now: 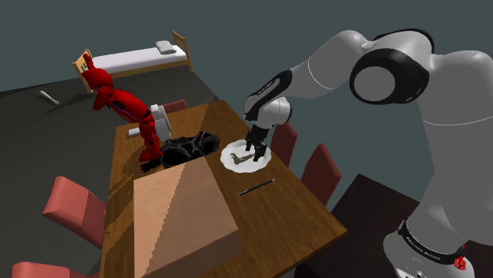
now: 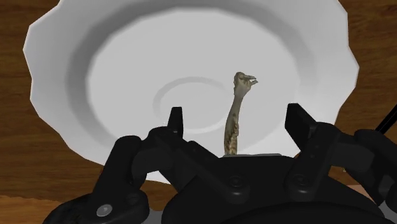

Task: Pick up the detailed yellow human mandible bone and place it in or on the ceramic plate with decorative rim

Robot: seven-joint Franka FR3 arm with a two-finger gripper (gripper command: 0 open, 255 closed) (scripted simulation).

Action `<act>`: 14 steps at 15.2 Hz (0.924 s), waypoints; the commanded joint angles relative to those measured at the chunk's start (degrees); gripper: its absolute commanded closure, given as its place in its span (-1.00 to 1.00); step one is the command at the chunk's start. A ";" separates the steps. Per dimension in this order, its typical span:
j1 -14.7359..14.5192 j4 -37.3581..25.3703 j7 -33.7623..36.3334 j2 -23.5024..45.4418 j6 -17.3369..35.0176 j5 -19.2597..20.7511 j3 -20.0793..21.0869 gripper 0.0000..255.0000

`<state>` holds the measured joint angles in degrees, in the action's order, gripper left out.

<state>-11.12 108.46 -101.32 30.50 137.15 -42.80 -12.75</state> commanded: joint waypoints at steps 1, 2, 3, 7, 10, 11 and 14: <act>0.00 0.00 0.00 0.00 0.00 0.00 0.00 -1.00; -0.01 -0.01 0.01 0.01 0.00 0.00 0.00 -1.00; 0.00 0.41 0.49 -1.46 -1.07 0.87 -0.60 -1.00; 0.09 1.17 1.89 -5.37 -4.20 3.35 -2.23 -1.00; 0.09 1.17 1.89 -5.37 -4.20 3.35 -2.23 -1.00; 0.09 1.17 1.89 -5.37 -4.20 3.35 -2.23 -1.00; 0.09 1.17 1.89 -5.37 -4.20 3.35 -2.23 -1.00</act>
